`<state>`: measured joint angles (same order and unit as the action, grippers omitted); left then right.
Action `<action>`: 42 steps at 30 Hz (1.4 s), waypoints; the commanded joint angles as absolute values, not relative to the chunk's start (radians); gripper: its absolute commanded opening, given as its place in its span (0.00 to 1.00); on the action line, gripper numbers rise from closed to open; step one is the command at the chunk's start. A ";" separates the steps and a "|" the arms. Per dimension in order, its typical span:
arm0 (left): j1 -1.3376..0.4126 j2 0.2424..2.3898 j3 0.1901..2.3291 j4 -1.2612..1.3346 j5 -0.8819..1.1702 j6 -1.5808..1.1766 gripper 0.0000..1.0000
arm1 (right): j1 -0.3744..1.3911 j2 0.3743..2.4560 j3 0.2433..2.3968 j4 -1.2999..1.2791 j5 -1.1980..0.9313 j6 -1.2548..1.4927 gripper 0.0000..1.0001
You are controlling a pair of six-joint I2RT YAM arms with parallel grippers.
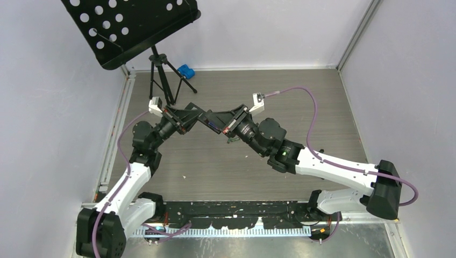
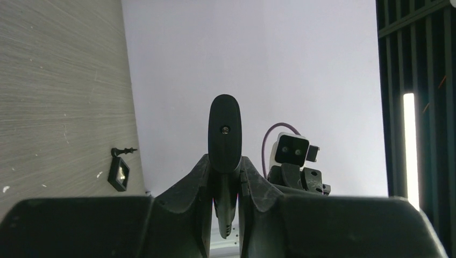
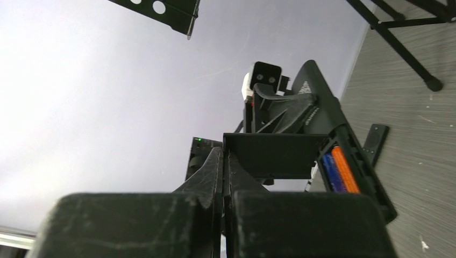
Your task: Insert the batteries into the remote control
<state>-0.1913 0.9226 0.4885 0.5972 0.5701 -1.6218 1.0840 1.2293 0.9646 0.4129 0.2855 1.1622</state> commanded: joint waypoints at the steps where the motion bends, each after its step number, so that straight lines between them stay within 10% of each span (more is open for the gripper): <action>1: -0.186 0.929 0.481 0.718 0.587 -1.683 0.00 | 1.077 1.234 0.962 0.536 0.297 1.210 0.00; 42: -0.187 0.945 0.466 0.778 0.575 -1.724 0.00 | 1.031 1.197 0.855 0.557 0.300 1.293 0.00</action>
<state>-0.1913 0.9524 0.4595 0.6914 0.5777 -1.7206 1.0359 1.2469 0.8677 0.5789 0.2497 1.3151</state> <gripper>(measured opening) 0.191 0.025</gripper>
